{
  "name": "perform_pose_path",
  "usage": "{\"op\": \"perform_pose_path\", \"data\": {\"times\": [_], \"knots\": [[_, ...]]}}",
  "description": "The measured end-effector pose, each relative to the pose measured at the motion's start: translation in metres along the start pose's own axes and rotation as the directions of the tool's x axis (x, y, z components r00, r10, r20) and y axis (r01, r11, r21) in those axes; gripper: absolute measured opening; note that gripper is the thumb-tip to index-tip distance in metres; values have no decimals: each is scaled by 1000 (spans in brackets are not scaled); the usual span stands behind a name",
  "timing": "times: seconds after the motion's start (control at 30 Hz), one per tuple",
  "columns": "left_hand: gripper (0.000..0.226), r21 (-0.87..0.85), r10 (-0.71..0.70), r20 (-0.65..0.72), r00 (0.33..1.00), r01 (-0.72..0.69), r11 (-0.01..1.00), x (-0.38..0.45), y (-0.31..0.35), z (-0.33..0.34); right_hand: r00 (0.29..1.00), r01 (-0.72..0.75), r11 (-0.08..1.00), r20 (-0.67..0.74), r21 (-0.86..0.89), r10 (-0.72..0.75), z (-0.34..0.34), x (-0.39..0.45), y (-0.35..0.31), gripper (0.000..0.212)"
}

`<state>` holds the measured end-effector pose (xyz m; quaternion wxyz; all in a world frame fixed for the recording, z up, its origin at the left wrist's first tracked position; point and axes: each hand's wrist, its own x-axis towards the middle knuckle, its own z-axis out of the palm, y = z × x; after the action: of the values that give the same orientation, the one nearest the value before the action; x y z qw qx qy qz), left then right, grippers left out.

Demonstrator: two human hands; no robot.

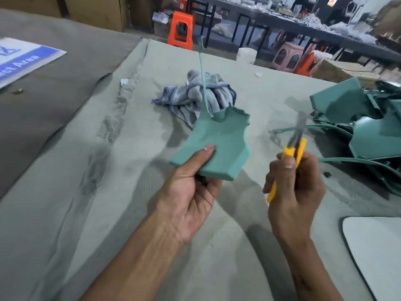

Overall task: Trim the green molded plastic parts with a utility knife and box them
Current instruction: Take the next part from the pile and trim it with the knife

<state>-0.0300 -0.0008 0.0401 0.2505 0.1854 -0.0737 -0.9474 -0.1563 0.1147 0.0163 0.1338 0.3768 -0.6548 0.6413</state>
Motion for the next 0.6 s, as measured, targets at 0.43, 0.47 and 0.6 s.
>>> {"op": "perform_pose_path", "data": {"times": [0.43, 0.47, 0.6], "knots": [[24, 497, 357, 80, 931, -348, 795, 9, -5, -5, 856, -517, 745, 238, 422, 459, 0, 10, -5, 15], [29, 501, 382, 66, 922, -362, 786, 11, -3, -6, 883, -469, 814, 170, 342, 437, -5, 12, -3, 14], [58, 722, 488, 106, 867, -404, 561, 14, -9, -8, 897, -442, 859, 121, 258, 425, -8, 14, -2, 14]]}}
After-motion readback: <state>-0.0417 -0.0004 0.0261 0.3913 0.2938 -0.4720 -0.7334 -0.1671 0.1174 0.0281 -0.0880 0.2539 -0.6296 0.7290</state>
